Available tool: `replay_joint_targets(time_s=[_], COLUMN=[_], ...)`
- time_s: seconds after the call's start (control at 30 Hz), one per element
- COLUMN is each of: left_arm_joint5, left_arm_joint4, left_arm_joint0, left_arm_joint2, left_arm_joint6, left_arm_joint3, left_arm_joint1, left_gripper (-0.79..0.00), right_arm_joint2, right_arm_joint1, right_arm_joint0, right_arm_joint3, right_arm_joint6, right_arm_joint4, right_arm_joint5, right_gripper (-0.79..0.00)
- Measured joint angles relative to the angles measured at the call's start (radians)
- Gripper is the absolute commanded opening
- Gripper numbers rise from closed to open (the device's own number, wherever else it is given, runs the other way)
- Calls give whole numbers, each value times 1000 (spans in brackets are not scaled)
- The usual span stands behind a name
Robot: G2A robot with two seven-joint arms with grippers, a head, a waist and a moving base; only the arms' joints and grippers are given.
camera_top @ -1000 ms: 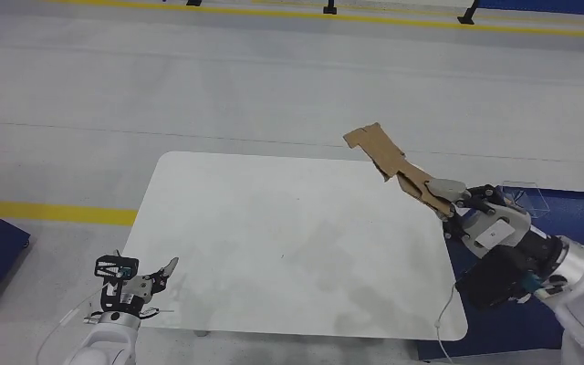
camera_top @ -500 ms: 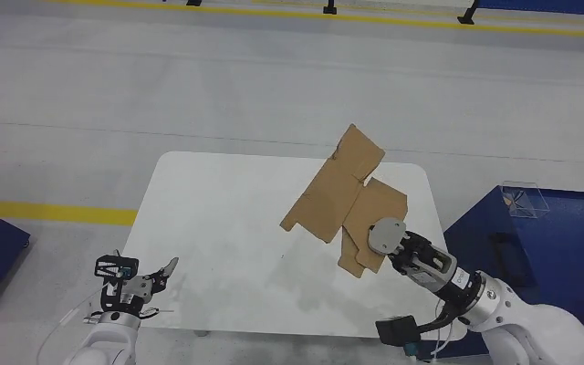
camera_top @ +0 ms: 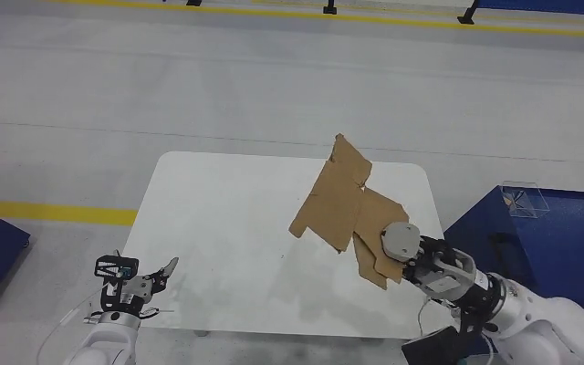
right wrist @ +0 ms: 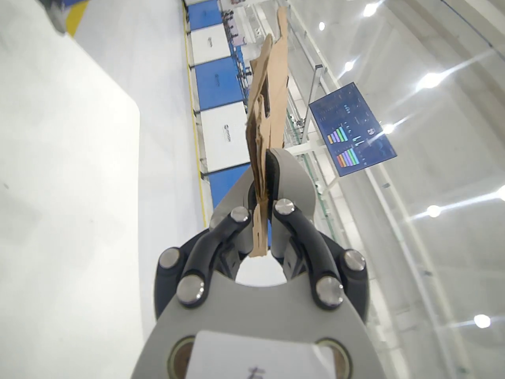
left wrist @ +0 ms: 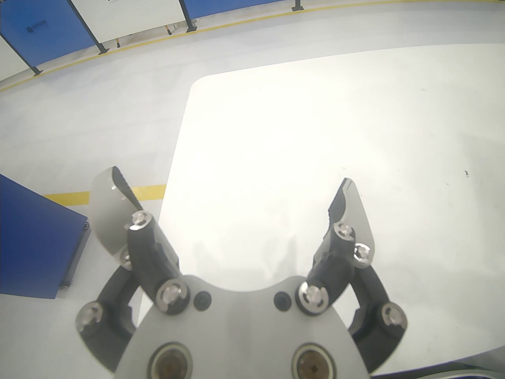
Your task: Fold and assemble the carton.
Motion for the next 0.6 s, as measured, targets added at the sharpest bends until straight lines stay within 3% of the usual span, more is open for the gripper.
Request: replay_joint_targets(time_s=[0.17,0.27,0.47,0.6], left_arm_joint5=[0,0,0,0], left_arm_joint4=[0,0,0,0], left_arm_joint0=[0,0,0,0], left_arm_joint2=[0,0,0,0], left_arm_joint6=[0,0,0,0], left_arm_joint3=[0,0,0,0], left_arm_joint1=[0,0,0,0], left_gripper=[0,0,0,0], right_arm_joint2=[142,126,-92,-232], right_arm_joint1=[6,27,111,152], right_arm_joint0=[-8,-28,33,112], right_arm_joint3=[5,54,182,286], right_arm_joint6=[194,380,853,1151], right_arm_joint4=[638,1002,1719,2125], right_arm_joint5=[-356,-483,-483,-407], right_gripper=[-785,-785,-785,-785])
